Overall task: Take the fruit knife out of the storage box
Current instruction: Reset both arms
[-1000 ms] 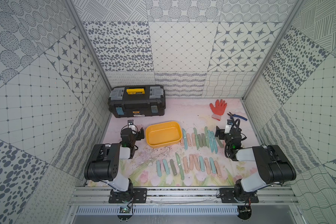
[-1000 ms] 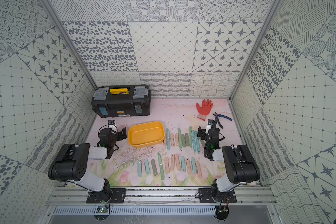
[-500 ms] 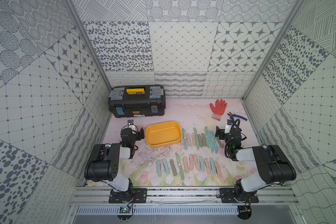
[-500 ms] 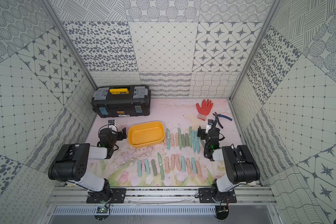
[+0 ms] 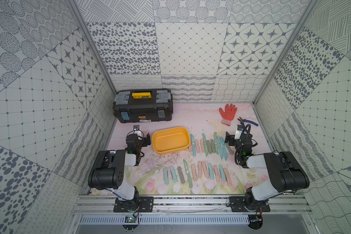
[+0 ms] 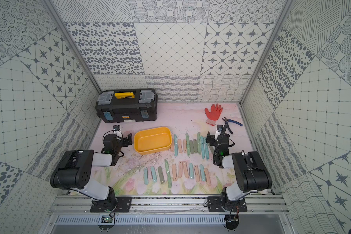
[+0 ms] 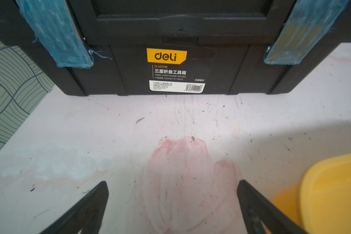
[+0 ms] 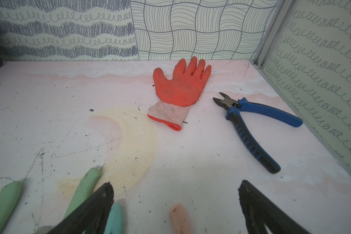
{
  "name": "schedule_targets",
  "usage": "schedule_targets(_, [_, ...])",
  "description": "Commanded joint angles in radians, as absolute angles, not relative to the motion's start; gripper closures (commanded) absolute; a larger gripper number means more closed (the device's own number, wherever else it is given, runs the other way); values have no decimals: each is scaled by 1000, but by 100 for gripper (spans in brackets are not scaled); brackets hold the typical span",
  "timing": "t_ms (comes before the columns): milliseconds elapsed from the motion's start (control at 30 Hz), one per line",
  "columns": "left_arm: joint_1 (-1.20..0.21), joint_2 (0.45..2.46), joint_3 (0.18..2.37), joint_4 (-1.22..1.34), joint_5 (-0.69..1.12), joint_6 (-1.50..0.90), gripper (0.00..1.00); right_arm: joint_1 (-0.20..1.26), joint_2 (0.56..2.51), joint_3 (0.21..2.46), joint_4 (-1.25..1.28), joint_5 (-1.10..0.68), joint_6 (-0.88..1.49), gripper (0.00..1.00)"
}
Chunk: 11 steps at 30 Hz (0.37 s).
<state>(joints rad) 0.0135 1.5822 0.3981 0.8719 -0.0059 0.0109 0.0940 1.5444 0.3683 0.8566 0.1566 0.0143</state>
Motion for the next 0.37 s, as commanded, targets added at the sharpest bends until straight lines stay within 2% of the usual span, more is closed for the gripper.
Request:
schedule_targets(0, [11, 1584, 410, 867, 13, 27, 1, 91, 1554, 390, 880, 147, 11, 2])
schedule_targets(333, [11, 1584, 412, 864, 24, 34, 1, 91, 1554, 391, 880, 147, 10, 2])
